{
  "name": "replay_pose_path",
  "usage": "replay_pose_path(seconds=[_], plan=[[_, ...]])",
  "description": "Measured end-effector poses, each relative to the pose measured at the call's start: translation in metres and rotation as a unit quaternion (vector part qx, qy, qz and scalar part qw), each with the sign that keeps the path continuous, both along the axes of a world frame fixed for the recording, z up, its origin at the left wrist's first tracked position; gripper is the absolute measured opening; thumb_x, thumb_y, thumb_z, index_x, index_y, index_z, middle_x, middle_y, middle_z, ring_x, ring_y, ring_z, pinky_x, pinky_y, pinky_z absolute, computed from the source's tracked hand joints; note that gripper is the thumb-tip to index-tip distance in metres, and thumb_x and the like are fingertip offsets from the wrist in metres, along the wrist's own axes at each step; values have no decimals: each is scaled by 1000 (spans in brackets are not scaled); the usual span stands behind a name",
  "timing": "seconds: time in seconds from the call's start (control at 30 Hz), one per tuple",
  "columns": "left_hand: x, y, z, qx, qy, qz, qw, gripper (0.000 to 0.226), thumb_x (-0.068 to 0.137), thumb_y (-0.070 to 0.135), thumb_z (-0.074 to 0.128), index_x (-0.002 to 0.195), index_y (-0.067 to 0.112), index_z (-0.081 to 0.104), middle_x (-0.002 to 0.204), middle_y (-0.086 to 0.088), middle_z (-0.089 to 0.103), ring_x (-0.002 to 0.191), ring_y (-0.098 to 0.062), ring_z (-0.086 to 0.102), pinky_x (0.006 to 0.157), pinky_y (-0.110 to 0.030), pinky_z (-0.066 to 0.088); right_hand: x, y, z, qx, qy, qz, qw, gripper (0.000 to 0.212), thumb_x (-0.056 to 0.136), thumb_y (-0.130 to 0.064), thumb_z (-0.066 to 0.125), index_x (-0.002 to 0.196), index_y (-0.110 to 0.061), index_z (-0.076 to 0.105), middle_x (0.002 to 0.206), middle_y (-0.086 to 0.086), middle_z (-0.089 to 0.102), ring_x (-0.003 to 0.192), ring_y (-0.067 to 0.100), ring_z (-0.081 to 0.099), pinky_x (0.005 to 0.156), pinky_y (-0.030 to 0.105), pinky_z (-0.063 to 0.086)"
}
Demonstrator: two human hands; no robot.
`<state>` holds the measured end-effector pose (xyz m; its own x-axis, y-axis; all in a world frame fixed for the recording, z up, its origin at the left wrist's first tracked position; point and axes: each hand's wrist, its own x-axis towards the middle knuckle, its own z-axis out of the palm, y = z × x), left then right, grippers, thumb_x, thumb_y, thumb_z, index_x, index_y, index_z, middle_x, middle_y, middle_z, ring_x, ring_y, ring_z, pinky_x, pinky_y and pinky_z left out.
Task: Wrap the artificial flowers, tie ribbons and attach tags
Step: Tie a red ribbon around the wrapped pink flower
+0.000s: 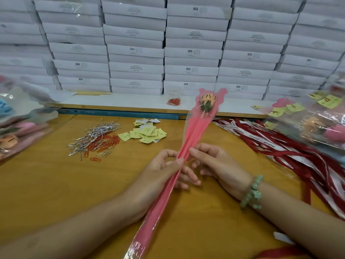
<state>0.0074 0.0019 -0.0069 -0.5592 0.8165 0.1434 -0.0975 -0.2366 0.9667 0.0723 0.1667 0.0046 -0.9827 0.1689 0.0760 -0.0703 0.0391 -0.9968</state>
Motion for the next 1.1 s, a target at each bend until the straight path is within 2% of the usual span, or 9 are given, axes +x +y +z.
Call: replay_pose_path(seconds=[0.1,0.27,0.37,0.47,0.63,0.87,1.0,1.1], plan=[[1,-2,1,-20,9,5,1000,33,92,26,53,117,5,49,85,-15,73,84,-28,73,69,-26,58,0,1,-1,-16,3,1,1000,18,82,-30,63,93,-16,67,72,-9,69,62,0,60,53,12,46],[-4,-4,-3,-51,18,41,998,29,91,31,56,112,11,60,96,-9,74,89,-23,71,74,-28,58,-1,3,-2,-29,-10,-6,1000,10,94,-13,55,95,-13,65,73,-5,70,64,4,64,52,14,48],[-5,-5,-4,-46,-17,45,998,23,88,25,60,107,11,62,93,-10,73,80,-22,68,74,-31,58,0,4,-2,-27,-13,-3,1000,9,94,-12,55,95,-11,64,70,-5,69,63,5,64,52,15,49],[-7,-4,-4,-44,-30,43,998,27,83,26,63,104,9,64,89,-9,71,85,-21,64,83,-36,53,1,3,-2,-8,-12,10,1000,8,93,-12,55,95,-9,63,66,-6,67,63,4,63,53,14,50],[-11,-5,-3,-35,-71,17,997,22,79,14,70,99,6,68,91,-12,70,78,-17,67,68,-22,57,2,2,0,16,-15,22,1000,9,93,-12,56,97,-8,63,67,-8,66,64,4,62,56,15,49],[-16,-6,2,-14,-122,-37,992,38,78,5,72,113,-1,59,92,-16,72,75,-17,71,64,-22,56,2,3,0,46,-19,37,998,14,93,-13,56,102,-7,66,81,2,64,67,5,60,58,16,49],[-18,-7,4,-25,-118,-62,991,28,80,3,70,107,-1,69,91,-16,72,72,-14,70,64,-21,55,2,4,0,41,-18,53,998,13,91,-16,59,99,-10,67,82,2,65,68,6,61,58,16,49],[-17,-7,4,-27,-115,-52,992,28,78,5,68,106,-1,68,87,-12,72,68,-12,69,62,-20,55,3,7,2,19,-20,67,997,30,80,-28,65,101,-5,67,83,3,67,68,6,62,58,16,51]])
